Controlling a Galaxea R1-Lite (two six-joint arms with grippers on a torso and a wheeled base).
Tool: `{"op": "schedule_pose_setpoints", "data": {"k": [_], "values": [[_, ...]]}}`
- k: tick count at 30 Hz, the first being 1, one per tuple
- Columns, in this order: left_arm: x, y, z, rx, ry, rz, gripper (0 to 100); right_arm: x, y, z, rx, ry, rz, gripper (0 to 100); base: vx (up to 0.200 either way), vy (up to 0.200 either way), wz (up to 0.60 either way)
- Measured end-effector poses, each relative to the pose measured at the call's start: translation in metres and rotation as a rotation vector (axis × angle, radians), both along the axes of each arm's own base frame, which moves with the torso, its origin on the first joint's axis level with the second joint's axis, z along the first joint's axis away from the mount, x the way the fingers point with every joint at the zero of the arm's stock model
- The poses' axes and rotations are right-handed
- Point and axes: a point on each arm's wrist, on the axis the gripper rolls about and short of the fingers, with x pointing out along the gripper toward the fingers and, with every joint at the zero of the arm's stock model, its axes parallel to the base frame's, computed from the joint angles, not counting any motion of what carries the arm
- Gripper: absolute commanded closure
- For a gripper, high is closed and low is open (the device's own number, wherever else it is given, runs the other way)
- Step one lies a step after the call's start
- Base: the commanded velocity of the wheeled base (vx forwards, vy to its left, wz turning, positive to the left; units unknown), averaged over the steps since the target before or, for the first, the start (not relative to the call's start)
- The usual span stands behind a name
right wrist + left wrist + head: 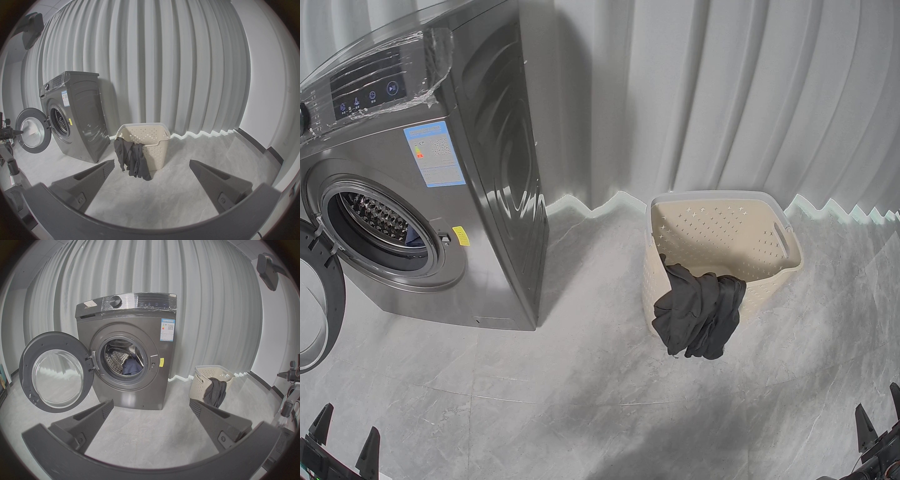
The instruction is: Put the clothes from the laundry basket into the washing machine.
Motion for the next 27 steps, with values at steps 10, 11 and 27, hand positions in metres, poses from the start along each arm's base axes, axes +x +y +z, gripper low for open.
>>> {"op": "schedule_pose_setpoints", "data": {"k": [10, 11, 27], "values": [[0.0, 0.0, 0.0001, -0.002, -0.001, 0.001, 0, 0.0, 0.0003, 0.0, -0.016, 0.0, 0.009, 0, 0.0, -0.2, 0.0], [0.0, 0.0, 0.0, -0.002, 0.0, 0.0, 0, 0.0, 0.0003, 0.0, -0.016, 0.0, 0.009, 0, 0.0, -0.2, 0.0], [0.0, 0.0, 0.0, 0.0, 0.0, 0.0, 0, 0.0, 0.0003, -0.0002, -0.009, 0.002, 0.009, 0, 0.013, 0.0, 0.0]]}}
